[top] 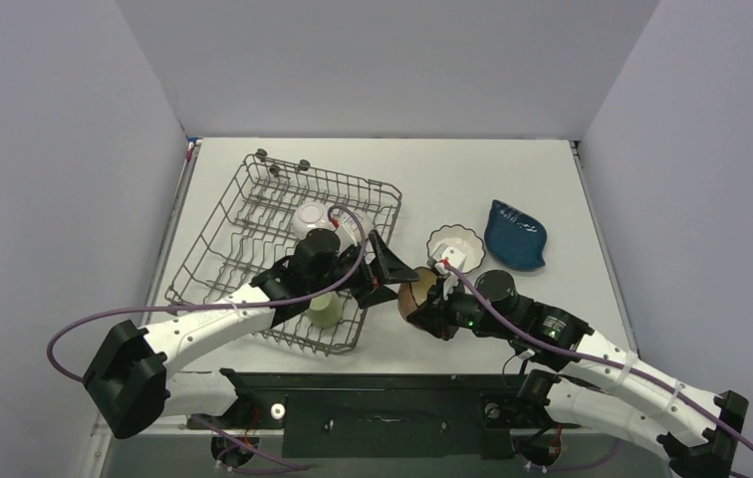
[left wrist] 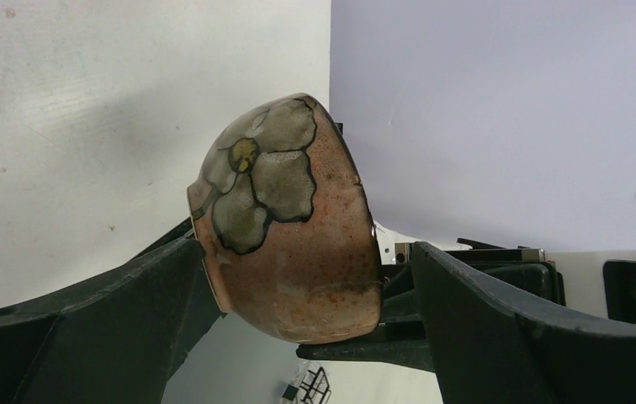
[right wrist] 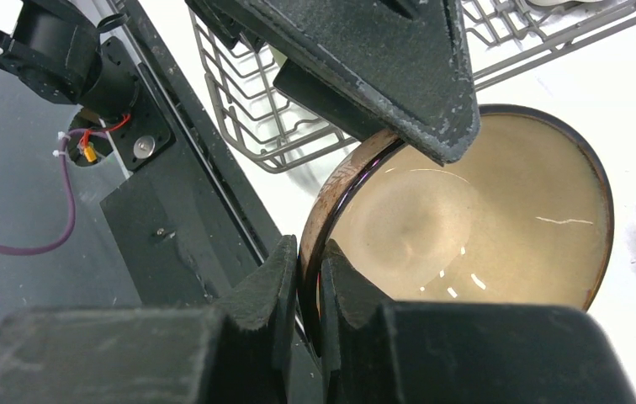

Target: Load the mixed dishes into the dish rack

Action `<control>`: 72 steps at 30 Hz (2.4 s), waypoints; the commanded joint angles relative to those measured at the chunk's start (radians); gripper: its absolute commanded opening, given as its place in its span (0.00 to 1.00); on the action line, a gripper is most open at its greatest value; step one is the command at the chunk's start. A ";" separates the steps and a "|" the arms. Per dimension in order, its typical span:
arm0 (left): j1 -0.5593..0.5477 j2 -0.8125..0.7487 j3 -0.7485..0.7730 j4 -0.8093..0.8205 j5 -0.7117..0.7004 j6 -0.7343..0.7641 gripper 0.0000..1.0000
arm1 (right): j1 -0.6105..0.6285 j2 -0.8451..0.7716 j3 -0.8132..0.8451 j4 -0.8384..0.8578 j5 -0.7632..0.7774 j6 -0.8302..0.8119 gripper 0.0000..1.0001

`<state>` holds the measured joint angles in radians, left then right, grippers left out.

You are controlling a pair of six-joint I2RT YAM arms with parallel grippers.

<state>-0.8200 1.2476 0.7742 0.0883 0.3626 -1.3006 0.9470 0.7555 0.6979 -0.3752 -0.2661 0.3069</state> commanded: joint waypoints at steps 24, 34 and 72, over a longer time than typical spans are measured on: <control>0.001 -0.024 0.027 -0.009 0.038 -0.060 1.00 | 0.074 0.074 0.157 0.122 0.089 -0.103 0.00; 0.001 -0.030 0.032 -0.027 0.053 -0.056 0.90 | 0.079 0.105 0.176 0.112 0.093 -0.132 0.00; 0.054 -0.174 -0.013 0.017 0.013 0.071 0.00 | 0.122 0.195 0.214 0.139 0.154 -0.211 0.23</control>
<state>-0.7795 1.1339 0.7395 0.0074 0.3511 -1.2491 1.0668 0.9482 0.8516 -0.3386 -0.1452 0.1265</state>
